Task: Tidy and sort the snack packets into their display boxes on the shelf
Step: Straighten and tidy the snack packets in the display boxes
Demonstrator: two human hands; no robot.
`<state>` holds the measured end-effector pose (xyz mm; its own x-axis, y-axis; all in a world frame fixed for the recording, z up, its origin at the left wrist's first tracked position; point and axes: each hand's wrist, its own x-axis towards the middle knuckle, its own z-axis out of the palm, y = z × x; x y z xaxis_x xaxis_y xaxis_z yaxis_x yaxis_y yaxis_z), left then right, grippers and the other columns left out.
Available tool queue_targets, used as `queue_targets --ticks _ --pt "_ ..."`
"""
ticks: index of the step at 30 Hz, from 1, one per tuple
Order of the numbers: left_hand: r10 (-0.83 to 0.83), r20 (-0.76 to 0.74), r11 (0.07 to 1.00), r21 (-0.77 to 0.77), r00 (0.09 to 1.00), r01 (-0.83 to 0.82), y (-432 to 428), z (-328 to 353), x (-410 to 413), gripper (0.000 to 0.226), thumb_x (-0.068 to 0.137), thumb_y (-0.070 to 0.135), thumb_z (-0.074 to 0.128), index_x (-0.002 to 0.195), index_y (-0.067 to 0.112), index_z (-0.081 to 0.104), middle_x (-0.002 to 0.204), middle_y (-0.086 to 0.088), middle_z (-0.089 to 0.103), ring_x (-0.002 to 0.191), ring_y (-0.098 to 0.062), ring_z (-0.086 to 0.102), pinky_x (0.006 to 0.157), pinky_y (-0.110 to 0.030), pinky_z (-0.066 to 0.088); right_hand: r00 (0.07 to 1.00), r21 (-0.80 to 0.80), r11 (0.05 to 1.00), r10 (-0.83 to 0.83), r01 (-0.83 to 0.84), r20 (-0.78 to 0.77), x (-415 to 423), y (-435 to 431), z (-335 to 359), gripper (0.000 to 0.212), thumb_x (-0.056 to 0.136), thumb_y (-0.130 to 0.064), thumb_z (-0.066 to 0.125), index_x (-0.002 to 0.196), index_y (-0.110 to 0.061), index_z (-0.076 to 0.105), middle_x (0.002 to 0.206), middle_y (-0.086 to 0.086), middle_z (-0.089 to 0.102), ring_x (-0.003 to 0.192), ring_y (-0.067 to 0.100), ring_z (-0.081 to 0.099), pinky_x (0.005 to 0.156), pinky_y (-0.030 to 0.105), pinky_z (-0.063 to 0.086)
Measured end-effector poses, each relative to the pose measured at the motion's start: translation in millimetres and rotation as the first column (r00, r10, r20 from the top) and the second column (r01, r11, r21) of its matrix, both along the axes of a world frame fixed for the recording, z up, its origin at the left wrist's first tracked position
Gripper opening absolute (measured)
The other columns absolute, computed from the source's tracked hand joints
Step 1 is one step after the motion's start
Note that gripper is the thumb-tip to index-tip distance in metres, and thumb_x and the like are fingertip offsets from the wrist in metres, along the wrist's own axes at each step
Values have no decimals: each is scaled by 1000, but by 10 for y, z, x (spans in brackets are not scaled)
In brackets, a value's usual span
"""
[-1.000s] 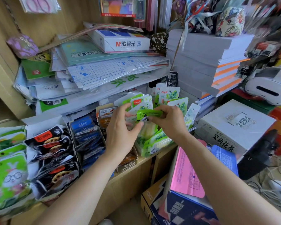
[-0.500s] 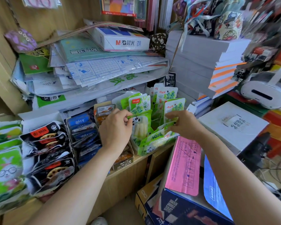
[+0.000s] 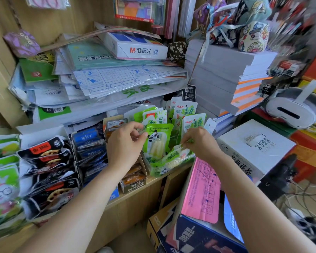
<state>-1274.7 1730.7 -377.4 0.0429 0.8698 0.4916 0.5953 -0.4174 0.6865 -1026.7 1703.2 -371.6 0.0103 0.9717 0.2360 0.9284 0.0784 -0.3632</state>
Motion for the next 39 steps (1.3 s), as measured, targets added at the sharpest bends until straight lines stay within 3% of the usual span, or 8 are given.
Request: queue_targets --ticks 8,13,17,21,27,31,35,39 --pt "-239 -145 971 -50 960 234 -201 59 141 33 80 57 74 100 31 78 89 16 73 71 2 65 64 -27 56 996 266 960 92 -84 -19 -178 16 244 17 72 -15 86 76 -29 77 77 -13 66 89 13 34 77 32 22" --pt "-248 -281 967 -129 927 220 -205 40 220 14 88 33 75 100 27 79 87 12 76 80 -10 71 73 -33 59 987 282 951 149 -125 -66 -292 -22 196 18 71 -13 86 76 -25 75 80 -10 69 87 19 43 83 47 40" --pt "-209 -316 978 -87 926 191 -198 9 261 4 90 25 73 92 24 77 83 10 75 77 -15 71 71 -37 59 971 300 953 29 44 -236 -146 -77 194 40 75 -20 85 112 -24 71 108 -9 61 102 18 50 85 31 41" --pt "-195 -209 978 -112 958 175 -185 -46 233 7 92 24 71 86 24 73 76 15 70 67 -1 63 65 -27 54 805 -4 964 -224 266 -550 62 -137 185 63 78 -33 84 134 -22 57 115 -6 64 91 14 65 69 23 51" --pt "-216 -77 965 -170 973 200 -212 -56 262 9 90 25 74 84 24 68 77 13 68 61 -4 64 59 -28 51 462 -121 992 -97 -22 -881 -120 -147 122 23 91 -16 71 104 1 62 97 17 72 87 24 71 77 39 61" --pt "-134 -262 976 -205 956 80 -224 -46 181 25 78 49 81 75 24 76 66 13 70 62 -4 65 60 -29 56 658 -43 999 -39 11 -752 -288 -118 86 16 87 -17 77 82 -11 63 79 12 68 72 23 71 73 42 62" --pt "-26 -128 999 33 991 31 -295 131 142 27 78 48 81 90 26 73 75 14 69 62 -3 64 59 -24 54 851 -14 1000 -12 6 -525 -409 -108 -17 31 84 -34 78 88 -7 63 75 5 70 68 24 70 66 45 58" --pt "-94 -120 989 99 988 106 -291 156 165 20 86 35 78 103 23 77 88 14 73 71 -3 65 64 -24 55 900 5 1000 28 -28 -436 -470 -124 31 27 83 -33 79 98 -18 62 90 -10 63 81 14 64 66 27 53"
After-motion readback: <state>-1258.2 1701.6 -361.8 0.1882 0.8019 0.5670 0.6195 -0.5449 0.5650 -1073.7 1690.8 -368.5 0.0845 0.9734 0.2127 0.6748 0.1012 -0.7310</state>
